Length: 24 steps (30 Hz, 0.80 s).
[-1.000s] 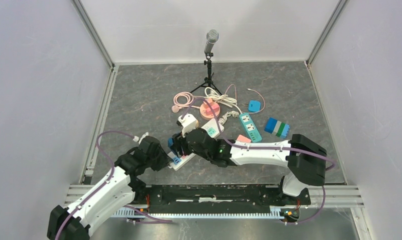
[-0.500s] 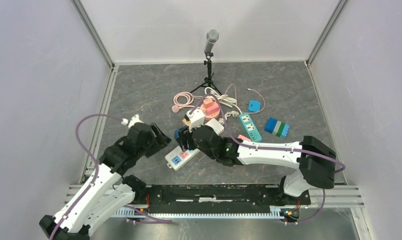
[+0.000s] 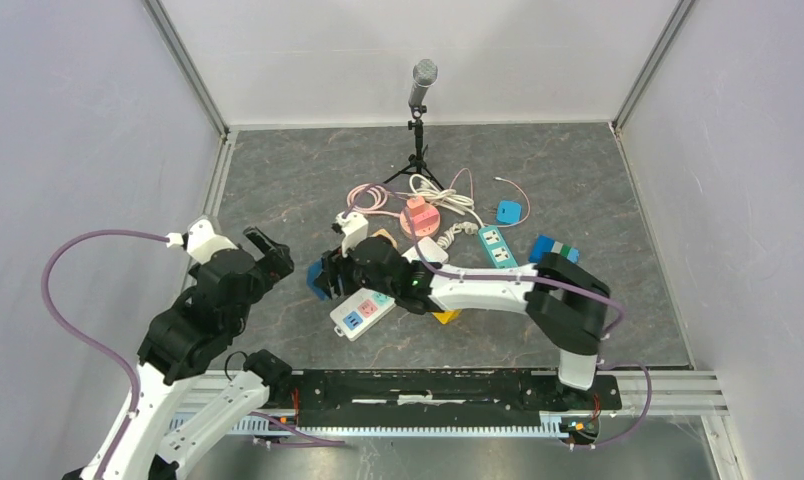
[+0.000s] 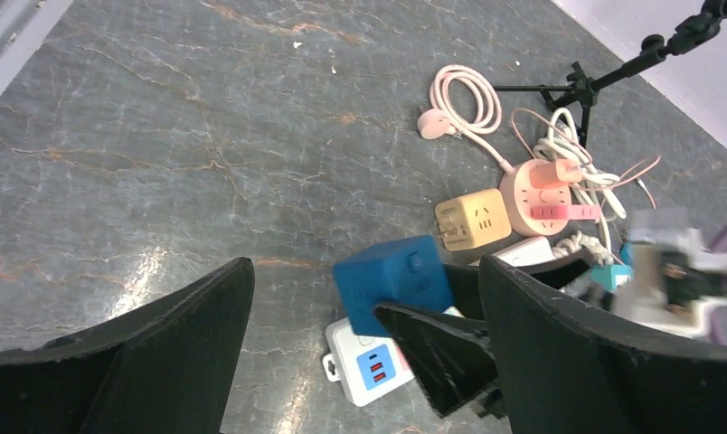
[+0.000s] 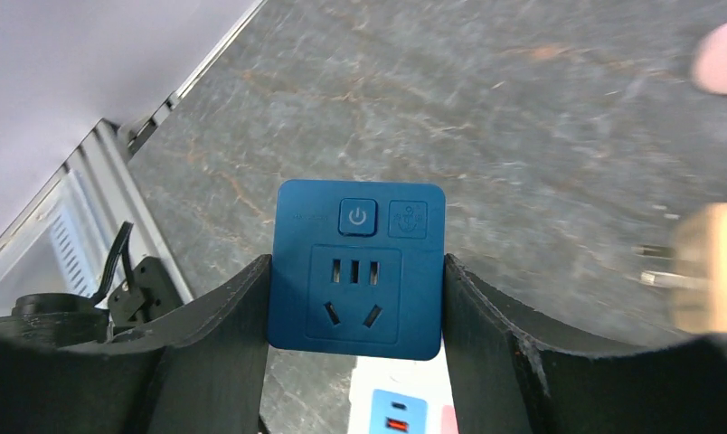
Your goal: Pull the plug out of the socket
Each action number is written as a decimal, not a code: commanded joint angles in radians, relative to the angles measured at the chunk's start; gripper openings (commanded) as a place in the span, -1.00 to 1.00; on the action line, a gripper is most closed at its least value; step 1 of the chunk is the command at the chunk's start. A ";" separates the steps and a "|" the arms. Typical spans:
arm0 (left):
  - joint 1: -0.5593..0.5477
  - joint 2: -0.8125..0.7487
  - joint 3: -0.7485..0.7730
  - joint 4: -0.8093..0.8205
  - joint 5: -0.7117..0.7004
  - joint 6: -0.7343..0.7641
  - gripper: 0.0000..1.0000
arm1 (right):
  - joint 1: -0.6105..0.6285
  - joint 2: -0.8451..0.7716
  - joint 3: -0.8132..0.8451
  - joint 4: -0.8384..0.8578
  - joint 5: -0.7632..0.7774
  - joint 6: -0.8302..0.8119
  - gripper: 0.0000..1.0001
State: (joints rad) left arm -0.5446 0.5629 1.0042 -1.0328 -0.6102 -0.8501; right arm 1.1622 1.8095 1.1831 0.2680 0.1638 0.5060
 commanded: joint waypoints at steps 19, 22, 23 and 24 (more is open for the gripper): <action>0.006 0.018 -0.072 0.003 0.067 0.054 1.00 | -0.039 0.221 0.125 0.082 -0.195 0.094 0.24; 0.006 0.011 -0.069 0.003 0.075 0.056 1.00 | -0.047 0.187 0.116 0.079 -0.172 0.077 0.49; 0.006 0.010 -0.062 0.004 0.075 0.068 1.00 | -0.051 0.173 0.118 0.079 -0.172 0.068 0.56; 0.006 0.012 -0.050 0.002 0.069 0.083 1.00 | -0.053 0.159 0.123 0.077 -0.172 0.054 0.60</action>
State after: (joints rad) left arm -0.5446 0.5777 0.9325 -1.0466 -0.5411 -0.8234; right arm 1.1210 2.0445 1.2659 0.3061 -0.0330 0.5941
